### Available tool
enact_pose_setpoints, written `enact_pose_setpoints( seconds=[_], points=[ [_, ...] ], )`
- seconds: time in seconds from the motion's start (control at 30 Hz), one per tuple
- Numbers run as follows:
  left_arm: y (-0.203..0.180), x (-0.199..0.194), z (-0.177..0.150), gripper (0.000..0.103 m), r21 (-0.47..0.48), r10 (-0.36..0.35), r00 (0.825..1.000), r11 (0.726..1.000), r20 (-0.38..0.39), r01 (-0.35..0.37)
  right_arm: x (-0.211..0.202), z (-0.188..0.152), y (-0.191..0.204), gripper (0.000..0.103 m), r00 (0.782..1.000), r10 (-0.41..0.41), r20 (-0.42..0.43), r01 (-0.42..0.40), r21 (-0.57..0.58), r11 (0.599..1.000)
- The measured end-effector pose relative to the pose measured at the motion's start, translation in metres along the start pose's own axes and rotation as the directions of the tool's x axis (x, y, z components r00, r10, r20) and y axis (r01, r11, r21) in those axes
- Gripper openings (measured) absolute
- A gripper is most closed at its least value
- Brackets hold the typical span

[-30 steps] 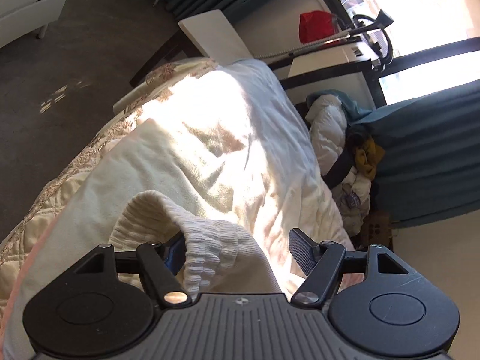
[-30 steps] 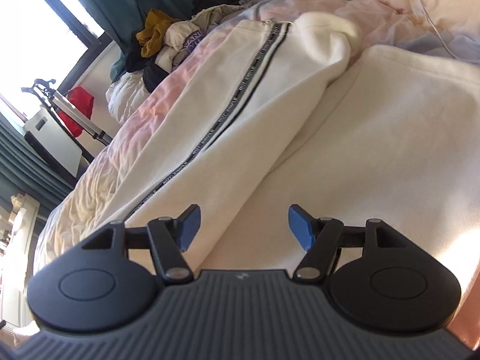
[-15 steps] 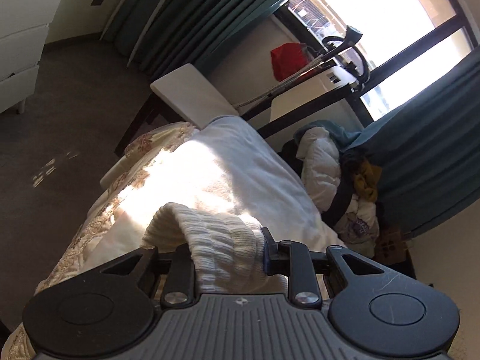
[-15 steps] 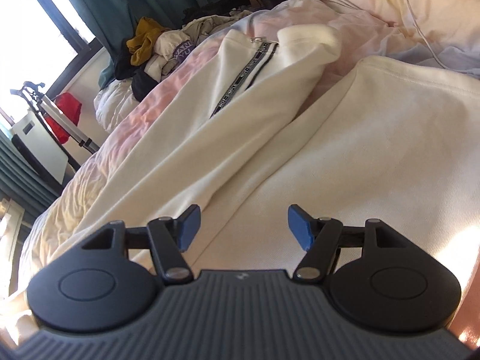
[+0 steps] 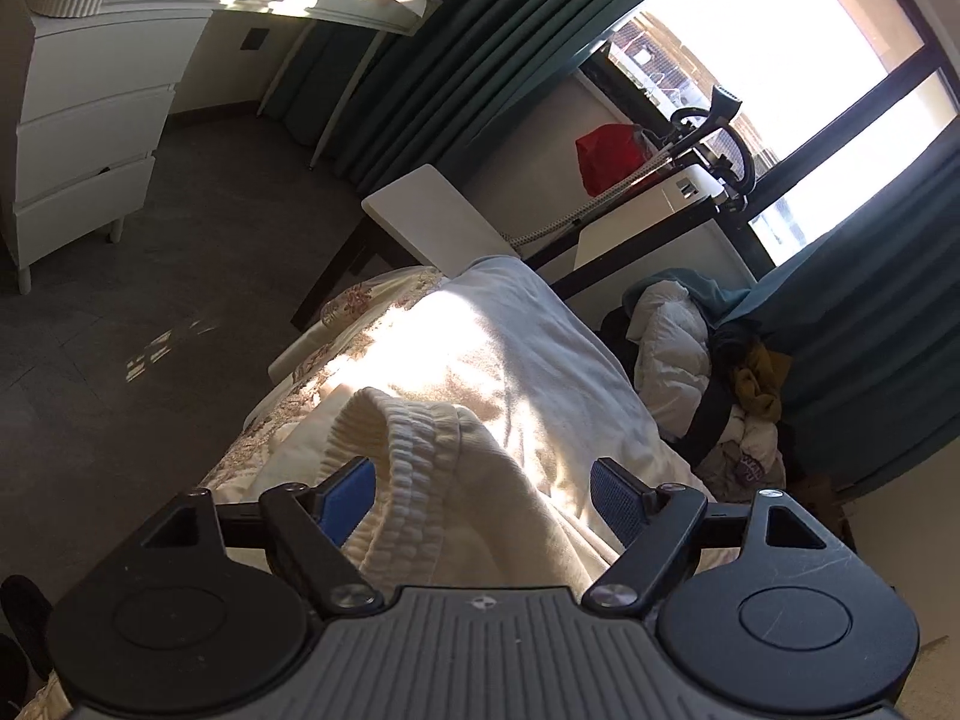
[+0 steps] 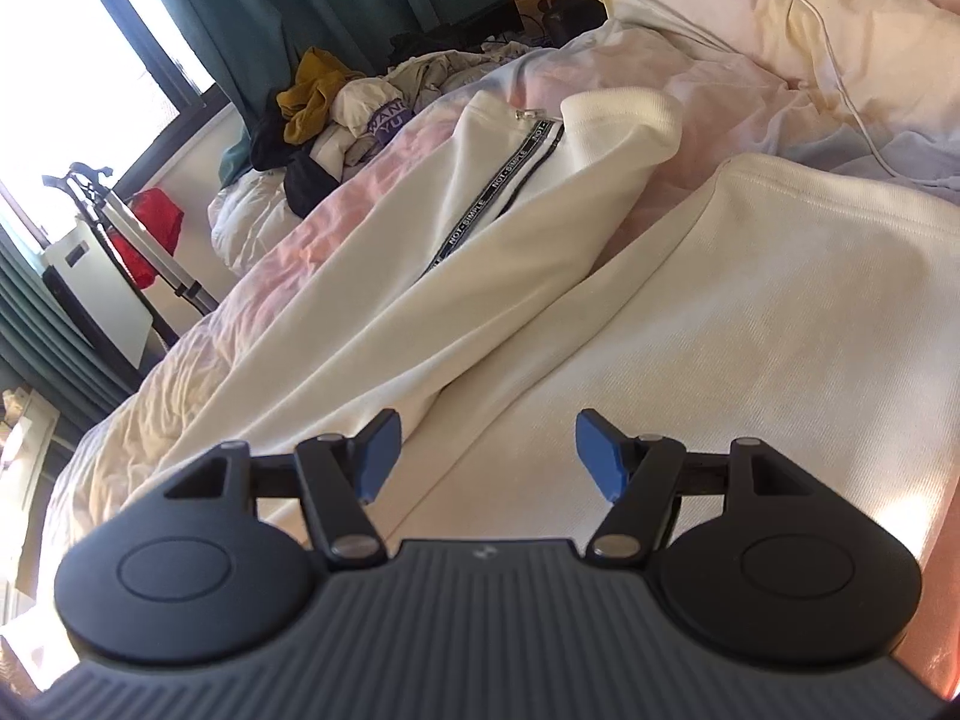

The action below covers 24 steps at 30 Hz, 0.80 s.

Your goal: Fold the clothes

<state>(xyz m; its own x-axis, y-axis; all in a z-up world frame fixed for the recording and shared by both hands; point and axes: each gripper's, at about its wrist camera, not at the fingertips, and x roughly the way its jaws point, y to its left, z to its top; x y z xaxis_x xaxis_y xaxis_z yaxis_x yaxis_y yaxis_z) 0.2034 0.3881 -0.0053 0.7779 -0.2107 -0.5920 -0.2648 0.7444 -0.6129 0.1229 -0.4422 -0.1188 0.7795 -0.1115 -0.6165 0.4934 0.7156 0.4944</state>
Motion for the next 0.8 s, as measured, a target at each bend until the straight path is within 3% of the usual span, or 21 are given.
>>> enact_pose_setpoints(
  seconds=[0.1, 0.17, 0.23, 0.3, 0.43, 0.6, 0.8],
  points=[
    [0.003, -0.055, -0.029, 0.081, -0.016, 0.037, 0.999, 0.999, 0.012, -0.036, -0.007, 0.004, -0.005, 0.068, 1.0, 0.025, 0.009, -0.025, 0.014, 1.0],
    [0.01, -0.085, -0.056, 0.081, -0.078, 0.027, 1.0, 0.997, -0.002, -0.027, -0.013, 0.007, -0.011, 0.068, 0.999, 0.033, 0.007, -0.033, 0.032, 0.999],
    [0.017, -0.108, -0.085, 0.081, -0.115, 0.004, 1.0, 0.993, -0.025, -0.007, -0.019, 0.01, -0.017, 0.068, 0.999, 0.044, 0.005, -0.044, 0.052, 0.998],
    [0.02, -0.121, -0.114, 0.081, -0.146, 0.023, 0.998, 0.989, -0.058, -0.031, -0.027, 0.014, -0.022, 0.068, 0.998, 0.066, 0.01, -0.067, 0.074, 0.995],
    [0.026, -0.124, -0.165, 0.081, -0.217, 0.013, 0.992, 0.975, -0.128, -0.041, -0.056, 0.025, -0.037, 0.068, 0.995, 0.084, 0.051, -0.089, 0.09, 0.992],
    [0.021, -0.103, -0.19, 0.08, -0.278, 0.014, 0.992, 0.959, -0.129, -0.049, -0.091, 0.029, -0.073, 0.068, 0.992, 0.073, 0.104, -0.09, 0.172, 0.981],
    [0.009, -0.059, -0.186, 0.079, -0.245, 0.184, 0.971, 0.945, -0.154, -0.217, -0.113, 0.023, -0.106, 0.068, 0.99, 0.048, 0.136, -0.085, 0.278, 0.957]
  ],
)
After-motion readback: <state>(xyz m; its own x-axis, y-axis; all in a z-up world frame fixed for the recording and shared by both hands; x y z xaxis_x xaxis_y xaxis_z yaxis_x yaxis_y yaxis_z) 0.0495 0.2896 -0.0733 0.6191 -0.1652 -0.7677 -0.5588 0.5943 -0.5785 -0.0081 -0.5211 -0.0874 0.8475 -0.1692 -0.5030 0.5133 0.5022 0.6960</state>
